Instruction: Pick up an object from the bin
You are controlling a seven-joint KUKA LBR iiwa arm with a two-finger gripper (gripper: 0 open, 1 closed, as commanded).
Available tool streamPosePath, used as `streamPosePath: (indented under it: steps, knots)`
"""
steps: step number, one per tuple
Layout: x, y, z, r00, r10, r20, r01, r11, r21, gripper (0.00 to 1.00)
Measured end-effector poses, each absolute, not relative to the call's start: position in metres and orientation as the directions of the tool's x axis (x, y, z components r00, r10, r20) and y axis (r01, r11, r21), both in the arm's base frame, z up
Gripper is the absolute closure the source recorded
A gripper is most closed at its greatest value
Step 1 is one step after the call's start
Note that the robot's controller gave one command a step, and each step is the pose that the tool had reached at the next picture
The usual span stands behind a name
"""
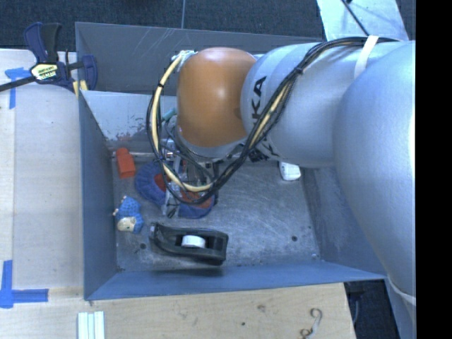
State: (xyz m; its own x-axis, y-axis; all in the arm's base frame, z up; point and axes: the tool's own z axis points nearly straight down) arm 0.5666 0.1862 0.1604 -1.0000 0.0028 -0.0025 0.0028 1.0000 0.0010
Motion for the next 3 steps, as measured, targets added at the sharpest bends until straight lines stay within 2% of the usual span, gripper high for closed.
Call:
streamPosePath:
  steps: [1, 2, 3]
  knots:
    - [0.584, 0.137, 0.071, -1.0, 0.006, -0.007, 0.006, 1.0, 0.006, 0.0]
    - [0.588, 0.139, 0.078, -1.0, 0.003, -0.016, 0.003, 1.0, 0.006, 1.0]
    - [0.599, 0.135, 0.228, -0.98, -0.199, -0.012, -0.199, 0.98, 0.0, 1.0]
